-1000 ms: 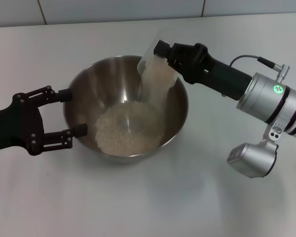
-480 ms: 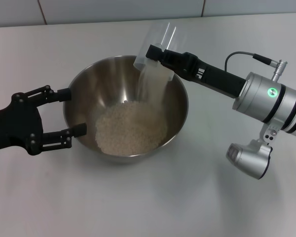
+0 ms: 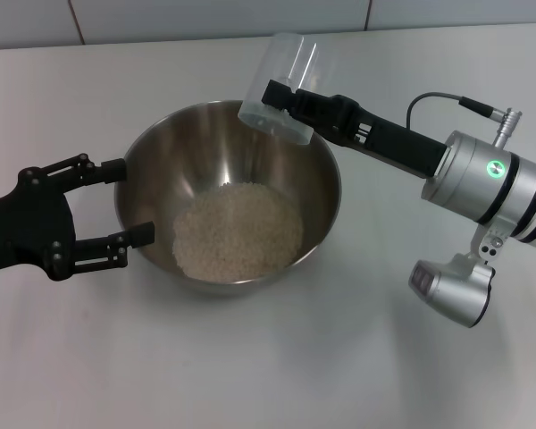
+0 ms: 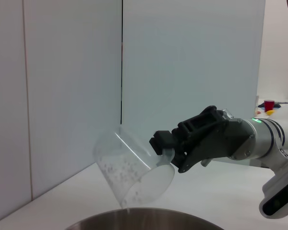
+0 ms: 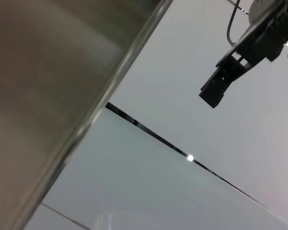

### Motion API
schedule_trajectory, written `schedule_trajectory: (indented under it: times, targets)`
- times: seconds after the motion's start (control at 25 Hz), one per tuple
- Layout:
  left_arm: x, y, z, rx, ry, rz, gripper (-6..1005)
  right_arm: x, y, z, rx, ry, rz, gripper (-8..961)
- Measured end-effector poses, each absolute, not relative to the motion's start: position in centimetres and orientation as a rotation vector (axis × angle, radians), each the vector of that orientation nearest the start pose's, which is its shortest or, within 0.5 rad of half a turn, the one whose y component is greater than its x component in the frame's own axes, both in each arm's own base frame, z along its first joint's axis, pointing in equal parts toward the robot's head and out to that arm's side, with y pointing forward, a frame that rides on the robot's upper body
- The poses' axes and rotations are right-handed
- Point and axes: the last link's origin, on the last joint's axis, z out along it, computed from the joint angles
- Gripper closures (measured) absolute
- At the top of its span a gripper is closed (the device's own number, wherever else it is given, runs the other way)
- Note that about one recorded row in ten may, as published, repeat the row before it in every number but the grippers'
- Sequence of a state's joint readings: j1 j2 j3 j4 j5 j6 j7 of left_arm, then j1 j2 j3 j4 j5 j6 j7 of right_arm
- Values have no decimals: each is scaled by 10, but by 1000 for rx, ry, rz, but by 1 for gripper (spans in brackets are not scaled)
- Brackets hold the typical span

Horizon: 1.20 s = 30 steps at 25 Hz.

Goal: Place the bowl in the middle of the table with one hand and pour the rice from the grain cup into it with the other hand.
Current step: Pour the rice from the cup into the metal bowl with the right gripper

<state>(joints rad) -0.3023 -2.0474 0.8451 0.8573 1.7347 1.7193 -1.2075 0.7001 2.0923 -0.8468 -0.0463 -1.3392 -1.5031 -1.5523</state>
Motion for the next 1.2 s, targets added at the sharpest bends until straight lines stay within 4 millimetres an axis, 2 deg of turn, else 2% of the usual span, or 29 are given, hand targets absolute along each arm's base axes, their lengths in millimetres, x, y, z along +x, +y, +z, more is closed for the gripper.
schedule_trajectory:
  times: [0.28, 0.36, 0.44, 0.56, 0.6, 0.68, 0.76, 0.8, 0.92, 0.96, 1.0, 1.12, 1.16, 1.2]
  targets:
    - [-271, 283, 40, -2693, -260, -811, 155, 207, 332, -63, -1231, -1681, 16, 935]
    - [-272, 283, 41, -2694, -257, -808, 155, 207, 330, -60, -1317, -1510, 80, 936]
    - [-272, 283, 41, -2694, -256, -808, 155, 206, 330, -59, -1343, -1445, 104, 936]
    - [-271, 283, 42, -2695, -251, -806, 155, 205, 333, -51, -1445, -1150, 225, 936]
    - [-271, 283, 42, -2695, -250, -806, 155, 205, 333, -51, -1445, -1150, 225, 936]
    - [-271, 283, 42, -2694, -249, -805, 155, 208, 334, -47, -1506, -1009, 298, 936]
    - [-271, 282, 42, -2694, -248, -803, 155, 216, 334, -40, -1608, -809, 435, 936]
    - [-271, 282, 42, -2694, -248, -803, 155, 216, 334, -40, -1608, -809, 435, 936]
    - [-271, 282, 42, -2696, -246, -802, 155, 229, 334, -28, -1680, -605, 567, 936]
    - [-271, 282, 42, -2698, -245, -799, 155, 239, 335, -18, -1715, -470, 648, 936]
    - [-271, 282, 42, -2698, -245, -799, 155, 239, 335, -18, -1715, -470, 648, 936]
    - [-272, 282, 43, -2700, -243, -796, 155, 260, 337, 4, -1756, -251, 754, 935]
    - [-272, 282, 43, -2701, -242, -795, 155, 274, 340, 21, -1789, -106, 811, 935]
    - [-272, 282, 43, -2702, -241, -795, 155, 274, 340, 21, -1789, -106, 811, 935]
